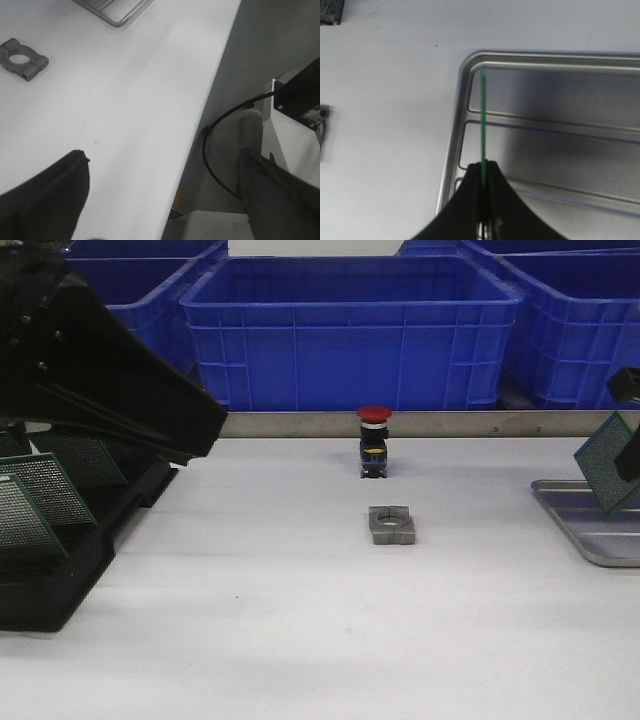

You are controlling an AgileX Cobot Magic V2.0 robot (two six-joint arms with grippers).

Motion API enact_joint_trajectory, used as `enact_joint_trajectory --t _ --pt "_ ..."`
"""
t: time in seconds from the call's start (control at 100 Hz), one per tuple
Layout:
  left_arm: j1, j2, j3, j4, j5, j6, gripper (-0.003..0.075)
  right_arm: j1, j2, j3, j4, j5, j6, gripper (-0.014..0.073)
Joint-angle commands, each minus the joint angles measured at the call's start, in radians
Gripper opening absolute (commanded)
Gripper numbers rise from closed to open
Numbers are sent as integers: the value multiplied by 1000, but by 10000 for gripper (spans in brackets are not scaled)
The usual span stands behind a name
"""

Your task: Place circuit board on tray

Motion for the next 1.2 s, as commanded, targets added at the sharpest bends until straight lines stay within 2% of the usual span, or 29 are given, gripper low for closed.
enact_joint_trajectory --t 0.0,0.02,0.14,0.19,0.24,0.42,0.56,0.69,0.84,0.97,1.1,1.19 --pt "4 -33 -28 -64 45 -8 566 -7 -30 -46 40 29 -1 89" --pt "4 -33 -28 -64 45 -8 566 -7 -30 -48 40 33 -1 121" --pt "4 -33 -28 -64 45 -8 566 -7 -29 -50 29 18 -1 456" --pt "4 -33 -28 -64 45 -8 566 -7 -29 -50 20 6 -1 554" --pt "4 -33 -28 -64 45 -8 566 -7 -30 -50 13 0 -1 607" --pt "8 -33 -32 -56 45 -8 566 -7 -64 -50 12 10 -1 610" --pt "47 -49 -122 26 45 -30 566 -7 -114 -50 10 37 -3 610" --pt "66 -83 -236 191 33 -42 566 -7 -159 -50 10 36 -8 610" --pt "66 -116 -337 416 -86 -42 566 -7 -187 -50 10 42 -8 610" --pt "66 -118 -352 582 -168 -42 566 -7 -195 -50 10 46 -8 610" --pt "66 -109 -350 721 -174 -42 559 -7 -195 -50 10 51 -8 610" --pt "66 -95 -350 781 -175 -42 522 -7 -195 -50 11 51 -8 610"
